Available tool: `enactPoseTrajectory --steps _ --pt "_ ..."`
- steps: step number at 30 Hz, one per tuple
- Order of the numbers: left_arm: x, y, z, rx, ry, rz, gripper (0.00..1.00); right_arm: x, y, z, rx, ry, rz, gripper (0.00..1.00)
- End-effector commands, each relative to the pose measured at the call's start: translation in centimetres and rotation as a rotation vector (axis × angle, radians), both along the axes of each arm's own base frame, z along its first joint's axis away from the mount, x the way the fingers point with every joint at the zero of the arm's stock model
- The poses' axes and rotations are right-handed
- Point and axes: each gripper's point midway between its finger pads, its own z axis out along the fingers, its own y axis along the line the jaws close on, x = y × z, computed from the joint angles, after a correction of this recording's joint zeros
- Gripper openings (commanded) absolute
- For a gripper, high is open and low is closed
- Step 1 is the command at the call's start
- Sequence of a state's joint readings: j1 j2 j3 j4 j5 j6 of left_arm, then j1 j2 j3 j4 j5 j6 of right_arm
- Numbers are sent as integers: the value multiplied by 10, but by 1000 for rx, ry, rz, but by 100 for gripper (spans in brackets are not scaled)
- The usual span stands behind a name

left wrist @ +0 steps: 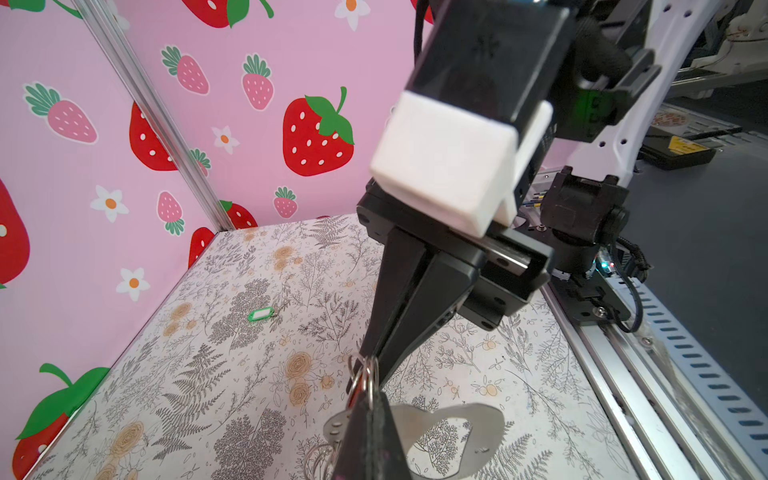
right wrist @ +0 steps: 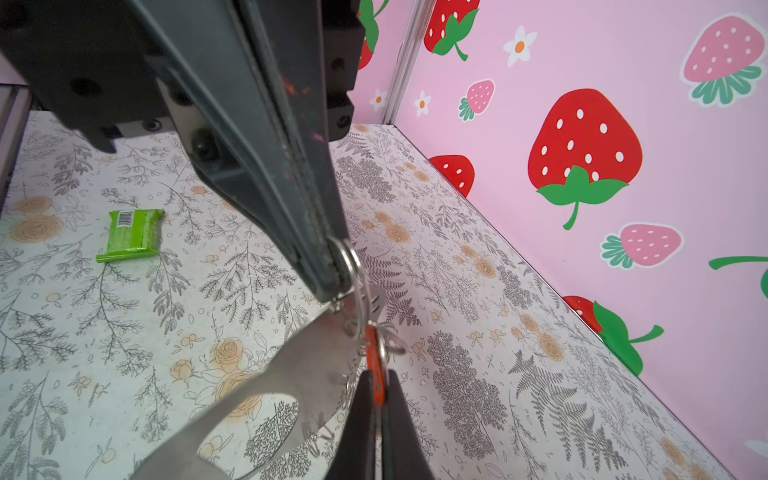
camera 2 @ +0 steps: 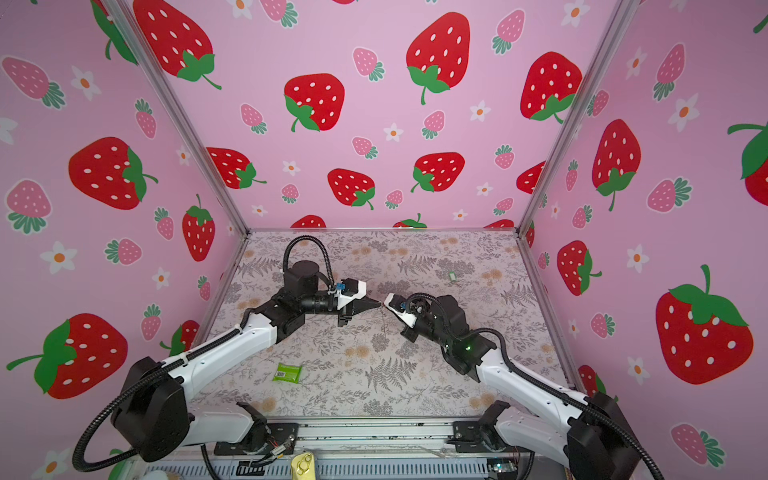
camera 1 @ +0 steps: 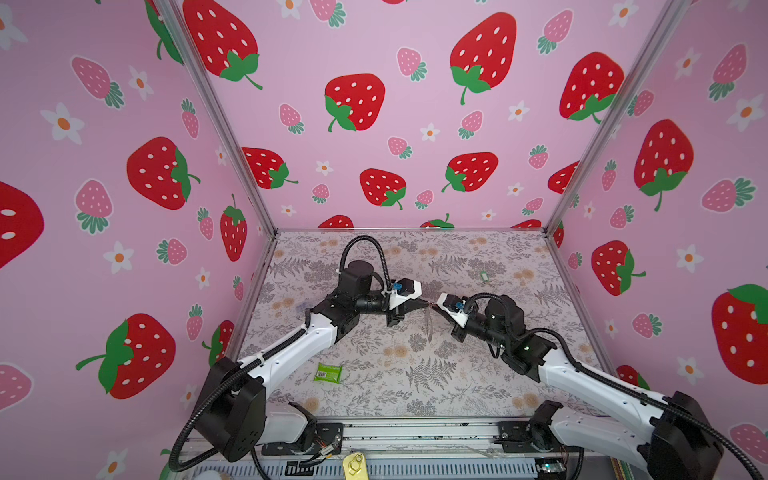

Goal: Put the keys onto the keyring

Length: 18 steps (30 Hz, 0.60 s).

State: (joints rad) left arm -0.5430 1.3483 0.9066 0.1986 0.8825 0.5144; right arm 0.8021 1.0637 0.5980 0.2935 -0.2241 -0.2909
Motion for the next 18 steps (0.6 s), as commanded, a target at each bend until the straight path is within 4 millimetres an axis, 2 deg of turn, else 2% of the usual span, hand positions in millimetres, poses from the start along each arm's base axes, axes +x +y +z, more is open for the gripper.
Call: enactPoseTrajectory --steps 1,9,15,16,18 --pt "6 0 17 -45 -56 15 0 4 -4 -6 -70 -5 -12 0" --pt "19 -2 19 -86 -49 74 0 3 1 -3 -20 -47 -10 0" --pt "24 -5 22 -132 -29 82 0 11 1 4 22 -136 -97 0" --pt "24 -5 21 -133 -25 82 0 11 0 5 30 -147 -109 1" --pt "24 -5 20 -126 -25 77 0 11 -4 6 32 -165 -120 10"
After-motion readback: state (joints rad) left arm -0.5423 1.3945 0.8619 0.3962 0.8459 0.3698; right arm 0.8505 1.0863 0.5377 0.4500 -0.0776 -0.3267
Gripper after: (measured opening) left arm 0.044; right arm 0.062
